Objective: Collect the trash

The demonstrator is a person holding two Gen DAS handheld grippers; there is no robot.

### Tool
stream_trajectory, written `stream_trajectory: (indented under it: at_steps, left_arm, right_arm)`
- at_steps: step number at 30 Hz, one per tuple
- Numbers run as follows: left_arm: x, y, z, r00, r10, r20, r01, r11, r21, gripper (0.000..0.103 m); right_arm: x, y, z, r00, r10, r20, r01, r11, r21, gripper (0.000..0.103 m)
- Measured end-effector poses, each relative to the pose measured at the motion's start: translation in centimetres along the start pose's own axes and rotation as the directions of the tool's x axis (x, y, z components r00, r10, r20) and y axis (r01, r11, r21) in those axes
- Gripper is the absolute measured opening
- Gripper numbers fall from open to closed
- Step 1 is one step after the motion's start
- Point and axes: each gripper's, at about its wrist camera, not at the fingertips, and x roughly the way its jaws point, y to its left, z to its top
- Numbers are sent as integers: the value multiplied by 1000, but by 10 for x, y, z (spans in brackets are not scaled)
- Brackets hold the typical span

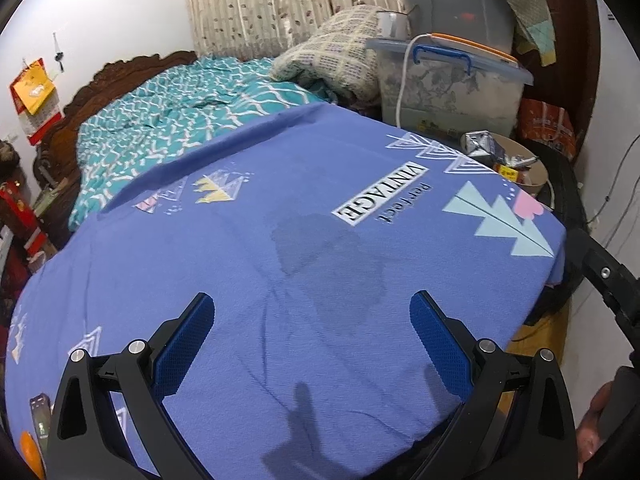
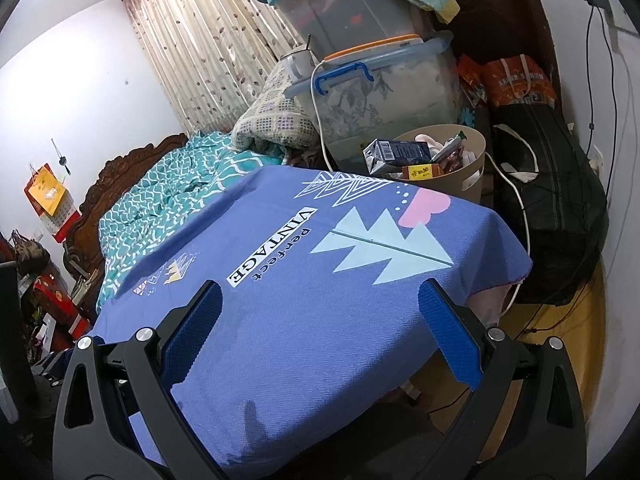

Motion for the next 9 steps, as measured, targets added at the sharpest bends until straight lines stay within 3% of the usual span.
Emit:
stream_trajectory:
  at_steps: [9]
  left_arm:
    - [4, -1, 4, 1000, 2, -20, -2, 1000, -17, 94]
  right_arm:
    - [1, -5, 3, 1000, 2, -7, -2, 1000, 19, 99]
